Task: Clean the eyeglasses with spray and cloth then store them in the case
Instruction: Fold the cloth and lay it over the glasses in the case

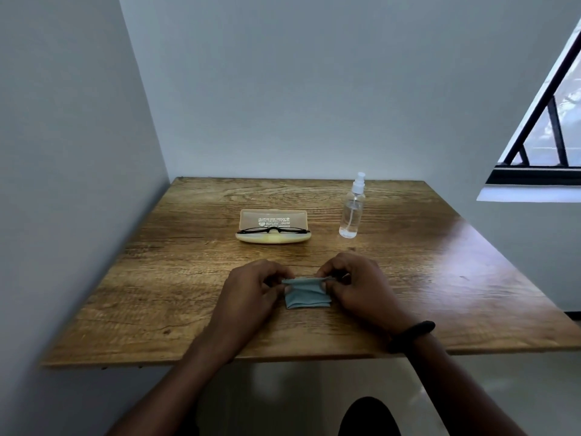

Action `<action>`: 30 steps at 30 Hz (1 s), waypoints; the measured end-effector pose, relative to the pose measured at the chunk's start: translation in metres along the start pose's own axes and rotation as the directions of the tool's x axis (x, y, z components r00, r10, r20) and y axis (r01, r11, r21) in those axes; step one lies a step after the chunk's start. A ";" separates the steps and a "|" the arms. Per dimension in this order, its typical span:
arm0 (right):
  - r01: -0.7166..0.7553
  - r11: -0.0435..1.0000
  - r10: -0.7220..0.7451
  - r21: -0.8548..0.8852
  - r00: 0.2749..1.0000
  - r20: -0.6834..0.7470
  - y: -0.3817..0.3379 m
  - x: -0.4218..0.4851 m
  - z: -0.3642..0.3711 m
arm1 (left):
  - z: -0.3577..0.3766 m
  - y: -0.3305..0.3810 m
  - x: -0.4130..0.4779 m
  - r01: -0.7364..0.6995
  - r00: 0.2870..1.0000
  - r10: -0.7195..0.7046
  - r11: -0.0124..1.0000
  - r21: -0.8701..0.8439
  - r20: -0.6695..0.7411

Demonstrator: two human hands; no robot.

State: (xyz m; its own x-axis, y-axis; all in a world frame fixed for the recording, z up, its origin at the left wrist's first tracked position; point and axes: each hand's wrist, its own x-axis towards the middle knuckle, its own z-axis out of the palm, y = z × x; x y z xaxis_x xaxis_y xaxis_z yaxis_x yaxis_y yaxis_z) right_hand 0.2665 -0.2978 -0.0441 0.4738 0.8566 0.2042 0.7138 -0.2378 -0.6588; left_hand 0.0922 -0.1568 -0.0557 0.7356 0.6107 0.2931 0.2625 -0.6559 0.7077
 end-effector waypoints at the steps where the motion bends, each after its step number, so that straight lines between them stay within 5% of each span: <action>1: 0.016 1.000 -0.016 0.017 1.000 -0.018 -0.001 -0.002 0.001 | 0.000 0.000 -0.002 -0.011 1.000 0.011 1.000 -0.005 -0.002; 18: 0.213 0.977 -0.213 0.001 0.977 -0.014 0.012 -0.030 0.002 | 0.003 -0.020 -0.023 -0.165 0.985 0.158 0.981 0.106 0.073; 23: 0.094 0.986 -0.087 0.138 0.994 -0.062 0.014 -0.025 -0.001 | 0.003 -0.016 -0.025 -0.154 0.988 0.154 0.987 0.052 -0.001; 30: 0.002 0.999 -0.002 -0.048 1.000 0.007 0.007 -0.020 0.005 | 0.009 0.001 -0.013 -0.013 0.998 -0.002 0.967 0.253 0.061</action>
State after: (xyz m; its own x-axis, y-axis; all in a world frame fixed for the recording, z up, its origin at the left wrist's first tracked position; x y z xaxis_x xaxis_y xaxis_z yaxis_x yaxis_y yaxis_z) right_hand 0.2599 -0.3144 -0.0563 0.4689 0.8603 0.2002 0.7387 -0.2577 -0.6228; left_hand 0.0886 -0.1691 -0.0647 0.7717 0.5841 0.2516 0.4022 -0.7546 0.5185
